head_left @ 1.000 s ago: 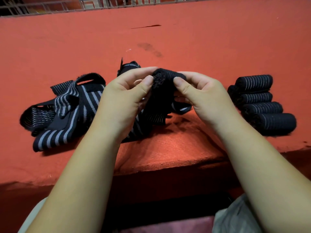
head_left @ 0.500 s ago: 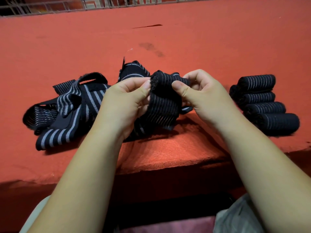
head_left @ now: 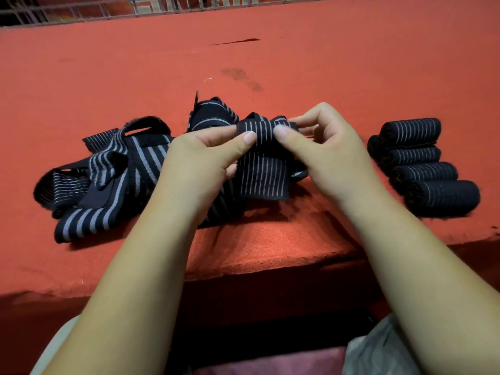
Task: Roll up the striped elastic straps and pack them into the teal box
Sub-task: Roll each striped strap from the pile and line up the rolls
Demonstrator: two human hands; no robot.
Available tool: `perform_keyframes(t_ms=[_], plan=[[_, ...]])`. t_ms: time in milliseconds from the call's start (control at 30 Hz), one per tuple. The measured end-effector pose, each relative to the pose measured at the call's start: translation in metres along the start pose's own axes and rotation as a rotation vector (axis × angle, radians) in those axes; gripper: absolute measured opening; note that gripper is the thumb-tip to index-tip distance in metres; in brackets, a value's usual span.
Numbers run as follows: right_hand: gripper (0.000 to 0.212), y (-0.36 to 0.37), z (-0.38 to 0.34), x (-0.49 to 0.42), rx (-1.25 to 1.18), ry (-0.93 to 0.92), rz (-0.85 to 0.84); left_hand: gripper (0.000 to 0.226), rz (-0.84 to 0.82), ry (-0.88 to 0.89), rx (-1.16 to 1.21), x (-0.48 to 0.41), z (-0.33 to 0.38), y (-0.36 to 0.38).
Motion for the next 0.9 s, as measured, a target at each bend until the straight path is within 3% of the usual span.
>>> perform_keyframes(t_ms=[100, 233, 467, 667, 800, 900], plan=[[0.014, -0.001, 0.009, -0.004, -0.118, 0.048, 0.043, 0.032, 0.069, 0.091, -0.003, -0.001, 0.009, -0.006], [0.038, 0.010, 0.016, -0.005, -0.296, 0.104, -0.042, 0.032, 0.076, 0.159, -0.038, 0.002, 0.018, -0.005], [0.027, 0.010, 0.012, -0.002, -0.304, 0.083, -0.105, 0.038, -0.032, 0.171, -0.104, 0.006, 0.027, 0.001], [0.022, 0.010, 0.006, 0.004, -0.234, 0.076, -0.156, 0.019, -0.121, 0.130, -0.174, 0.000, 0.020, -0.006], [0.029, 0.013, 0.005, 0.003, -0.210, 0.073, -0.181, 0.049, -0.020, 0.104, -0.283, -0.003, 0.015, -0.014], [0.035, 0.011, 0.002, 0.003, -0.190, 0.050, -0.159, 0.025, 0.022, 0.135, -0.323, -0.002, 0.017, -0.014]])
Point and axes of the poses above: each hand's wrist, its own x-axis away from the middle knuckle, its own y-axis out of the palm, z = x × y, the point moved 9 cm from there along -x, towards the middle knuckle, and after that the axes turned 4 degrees about -x, right-handed, at the moved point
